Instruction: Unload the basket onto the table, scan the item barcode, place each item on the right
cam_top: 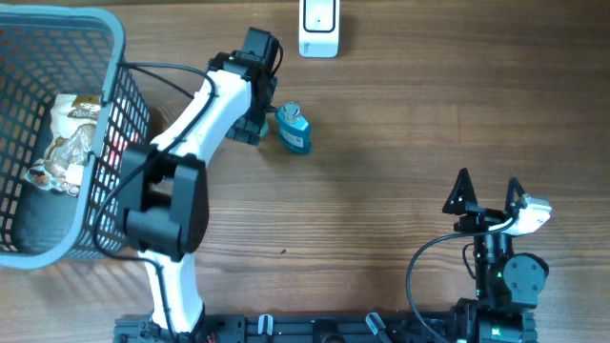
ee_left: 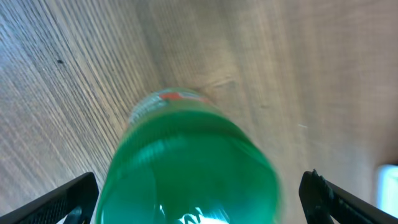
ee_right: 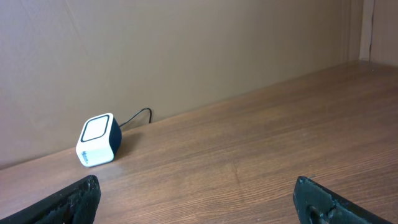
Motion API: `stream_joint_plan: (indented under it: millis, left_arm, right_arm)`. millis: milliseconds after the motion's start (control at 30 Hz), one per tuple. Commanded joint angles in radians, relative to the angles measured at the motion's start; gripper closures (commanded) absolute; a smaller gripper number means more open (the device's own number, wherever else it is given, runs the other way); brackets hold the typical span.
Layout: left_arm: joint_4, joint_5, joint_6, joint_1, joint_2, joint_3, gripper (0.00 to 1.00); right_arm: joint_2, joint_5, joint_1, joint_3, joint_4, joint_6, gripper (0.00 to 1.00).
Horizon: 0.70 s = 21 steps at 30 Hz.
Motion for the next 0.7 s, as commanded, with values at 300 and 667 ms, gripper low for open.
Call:
stream_joint_plan:
  millis: [300,667]
  left_arm:
    - [0.034,-0.142,0.303,-0.037,-0.403,0.017,0.0]
    - [-0.073,-0.261,0.851,0.415,-0.86,0.079,0.0]
  right_arm:
    - [-0.008,-0.012,0.003,-0.001,0.003,-0.017,0.01]
    - [-0.008,-0.012,0.003,-0.001,0.003,-0.017,0.0]
